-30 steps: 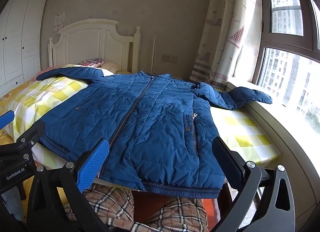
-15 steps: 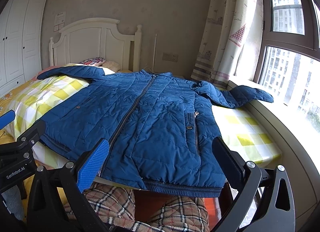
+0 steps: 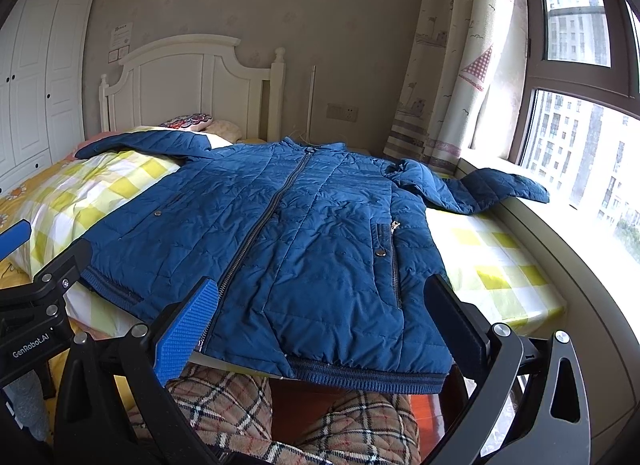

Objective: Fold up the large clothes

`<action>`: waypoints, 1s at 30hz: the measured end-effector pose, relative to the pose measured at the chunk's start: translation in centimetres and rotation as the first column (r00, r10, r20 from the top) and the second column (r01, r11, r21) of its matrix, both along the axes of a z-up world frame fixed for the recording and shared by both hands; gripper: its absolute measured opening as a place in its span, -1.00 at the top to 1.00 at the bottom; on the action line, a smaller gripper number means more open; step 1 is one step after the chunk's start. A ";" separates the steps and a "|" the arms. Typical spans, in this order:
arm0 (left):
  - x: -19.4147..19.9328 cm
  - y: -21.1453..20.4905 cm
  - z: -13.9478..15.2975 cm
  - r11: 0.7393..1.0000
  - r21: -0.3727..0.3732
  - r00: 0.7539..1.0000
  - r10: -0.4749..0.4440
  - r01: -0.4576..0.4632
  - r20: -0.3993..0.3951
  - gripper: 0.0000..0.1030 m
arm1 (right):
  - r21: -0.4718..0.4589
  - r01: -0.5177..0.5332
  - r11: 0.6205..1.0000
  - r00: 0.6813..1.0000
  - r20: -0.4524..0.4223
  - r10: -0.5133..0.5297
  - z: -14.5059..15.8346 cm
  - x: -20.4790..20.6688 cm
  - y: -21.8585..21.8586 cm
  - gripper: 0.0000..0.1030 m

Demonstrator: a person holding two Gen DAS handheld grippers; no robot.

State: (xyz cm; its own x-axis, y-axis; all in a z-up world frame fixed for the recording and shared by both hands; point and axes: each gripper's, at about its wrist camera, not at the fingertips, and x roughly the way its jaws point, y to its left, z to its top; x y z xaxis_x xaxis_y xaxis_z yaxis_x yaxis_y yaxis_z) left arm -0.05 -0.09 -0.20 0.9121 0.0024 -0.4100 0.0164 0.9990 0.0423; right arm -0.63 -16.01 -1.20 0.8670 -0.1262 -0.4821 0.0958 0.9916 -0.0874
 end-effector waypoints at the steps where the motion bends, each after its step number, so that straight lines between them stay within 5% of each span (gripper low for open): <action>1: 0.0 0.0 0.0 1.000 0.000 1.000 0.000 0.000 0.000 -0.96 | -0.001 0.000 1.000 1.000 0.000 0.000 0.0 0.0 0.0 -0.91; 30: 0.0 0.0 0.0 1.000 0.000 1.000 -0.001 0.001 -0.001 -0.96 | 0.015 0.000 1.000 1.000 -0.002 0.000 0.1 0.1 -0.2 -0.91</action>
